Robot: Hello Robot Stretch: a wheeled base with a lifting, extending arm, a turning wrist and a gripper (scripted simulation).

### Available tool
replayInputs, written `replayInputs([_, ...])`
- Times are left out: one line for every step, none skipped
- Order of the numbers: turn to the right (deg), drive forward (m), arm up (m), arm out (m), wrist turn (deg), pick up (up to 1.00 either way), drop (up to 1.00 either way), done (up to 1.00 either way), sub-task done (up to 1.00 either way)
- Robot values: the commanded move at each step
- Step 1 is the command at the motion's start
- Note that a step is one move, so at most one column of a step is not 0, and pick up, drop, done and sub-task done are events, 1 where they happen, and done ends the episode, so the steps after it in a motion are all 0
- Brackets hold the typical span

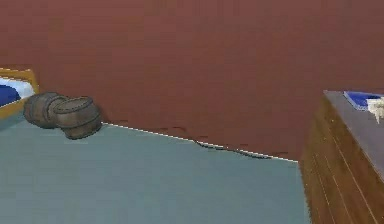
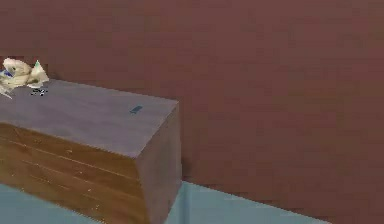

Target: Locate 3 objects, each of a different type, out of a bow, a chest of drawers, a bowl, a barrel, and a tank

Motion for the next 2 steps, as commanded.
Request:
replayInputs([24.0,0.00,0.00,0.00,0.0,0.00,0.00,0.00,0.00])
replayInputs([0.0,0.25,0.00,0.00,0.0,0.00,0.00,0.00,0.00])
